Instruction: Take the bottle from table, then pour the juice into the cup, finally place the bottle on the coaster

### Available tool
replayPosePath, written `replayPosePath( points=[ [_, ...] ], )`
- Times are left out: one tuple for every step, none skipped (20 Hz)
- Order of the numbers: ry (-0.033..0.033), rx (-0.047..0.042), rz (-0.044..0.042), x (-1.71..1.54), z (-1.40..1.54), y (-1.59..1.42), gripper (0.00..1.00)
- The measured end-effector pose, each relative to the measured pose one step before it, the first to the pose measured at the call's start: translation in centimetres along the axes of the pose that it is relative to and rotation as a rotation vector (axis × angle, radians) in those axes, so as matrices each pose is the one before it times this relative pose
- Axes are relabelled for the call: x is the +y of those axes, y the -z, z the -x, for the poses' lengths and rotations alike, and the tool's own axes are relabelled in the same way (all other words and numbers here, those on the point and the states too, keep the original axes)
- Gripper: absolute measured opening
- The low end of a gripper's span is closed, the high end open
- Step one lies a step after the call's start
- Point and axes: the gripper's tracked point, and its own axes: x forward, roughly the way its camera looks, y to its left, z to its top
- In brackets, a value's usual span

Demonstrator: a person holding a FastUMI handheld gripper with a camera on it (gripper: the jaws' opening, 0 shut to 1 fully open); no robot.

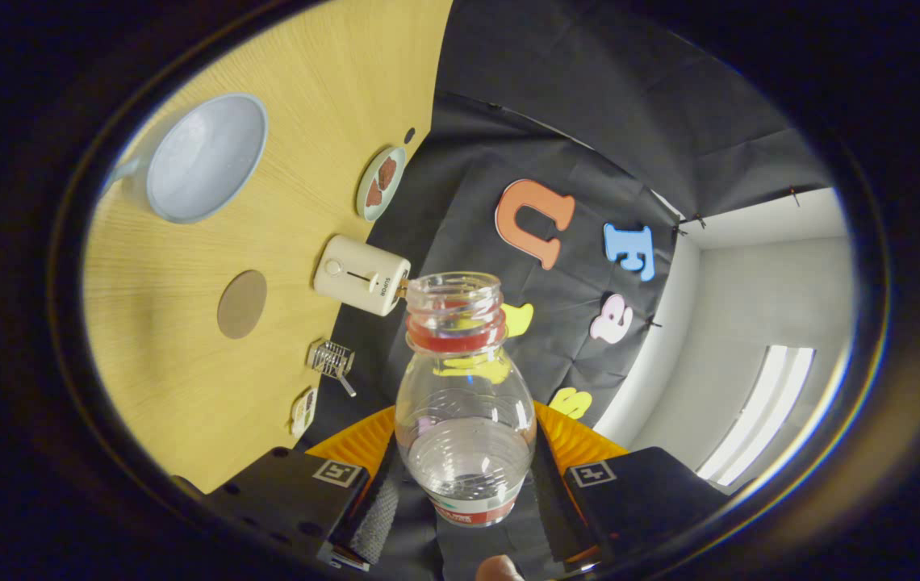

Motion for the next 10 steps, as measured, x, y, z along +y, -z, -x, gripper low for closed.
replayPosePath(
  points=[
    [-0.00750, 0.00178, -0.00384, 0.140, 0.073, -0.023, 0.79],
    [-0.00714, -0.00135, -0.01037, 0.161, 0.017, -0.019, 0.79],
    [-0.01026, 0.00457, -0.01184, 0.312, -0.069, 0.152, 0.79],
    [-0.01066, 0.00411, -0.01087, 0.355, -0.023, 0.201, 0.79],
    [-0.01574, 0.00470, -0.01348, 0.498, -0.068, 0.238, 0.79],
    [-0.01606, 0.00479, -0.01649, 0.555, -0.200, 0.156, 0.79],
    [-0.02048, 0.00704, -0.02319, 0.569, -0.098, 0.403, 0.79],
    [-0.03172, 0.00743, -0.04044, 0.792, -0.187, 0.295, 0.79],
    [-0.03541, 0.00998, -0.06134, 0.604, -0.013, 0.479, 0.79],
    [-0.03939, 0.01414, -0.07074, 0.554, -0.062, 0.636, 0.79]
  ],
)
